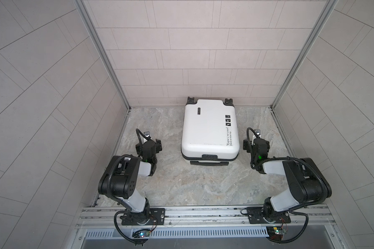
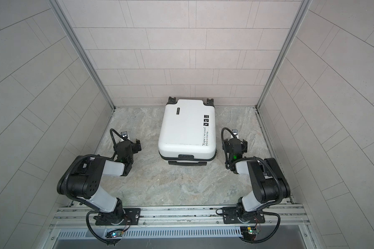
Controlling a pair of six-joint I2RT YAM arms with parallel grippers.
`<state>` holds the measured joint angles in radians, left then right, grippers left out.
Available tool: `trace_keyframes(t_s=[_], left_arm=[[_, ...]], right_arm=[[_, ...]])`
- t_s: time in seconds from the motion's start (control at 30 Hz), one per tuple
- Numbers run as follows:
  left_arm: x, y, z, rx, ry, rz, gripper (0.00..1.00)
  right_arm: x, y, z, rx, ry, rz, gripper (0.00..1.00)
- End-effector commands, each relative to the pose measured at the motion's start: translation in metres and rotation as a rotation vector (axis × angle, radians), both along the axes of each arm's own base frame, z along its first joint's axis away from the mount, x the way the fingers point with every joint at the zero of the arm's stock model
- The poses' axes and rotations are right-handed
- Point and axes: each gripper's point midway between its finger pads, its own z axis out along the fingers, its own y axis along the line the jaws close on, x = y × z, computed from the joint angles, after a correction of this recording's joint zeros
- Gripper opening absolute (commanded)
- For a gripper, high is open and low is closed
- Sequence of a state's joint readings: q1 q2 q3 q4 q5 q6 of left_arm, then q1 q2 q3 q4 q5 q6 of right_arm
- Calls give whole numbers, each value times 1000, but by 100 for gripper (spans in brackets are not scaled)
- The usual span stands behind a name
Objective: Pack the luggage
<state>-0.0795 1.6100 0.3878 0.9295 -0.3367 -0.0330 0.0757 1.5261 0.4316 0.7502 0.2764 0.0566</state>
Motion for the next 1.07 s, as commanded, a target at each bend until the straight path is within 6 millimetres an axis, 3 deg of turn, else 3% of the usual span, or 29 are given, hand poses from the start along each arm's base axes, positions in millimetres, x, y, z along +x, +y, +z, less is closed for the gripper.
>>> trace_keyframes(t_s=[0.0, 1.03], left_arm=[[4, 0, 12, -2, -36, 0, 100], [5, -1, 11, -5, -29, -6, 100]], right_arm=[[-3, -1, 0, 1, 2, -6, 99], [-2, -1, 1, 1, 1, -6, 99]])
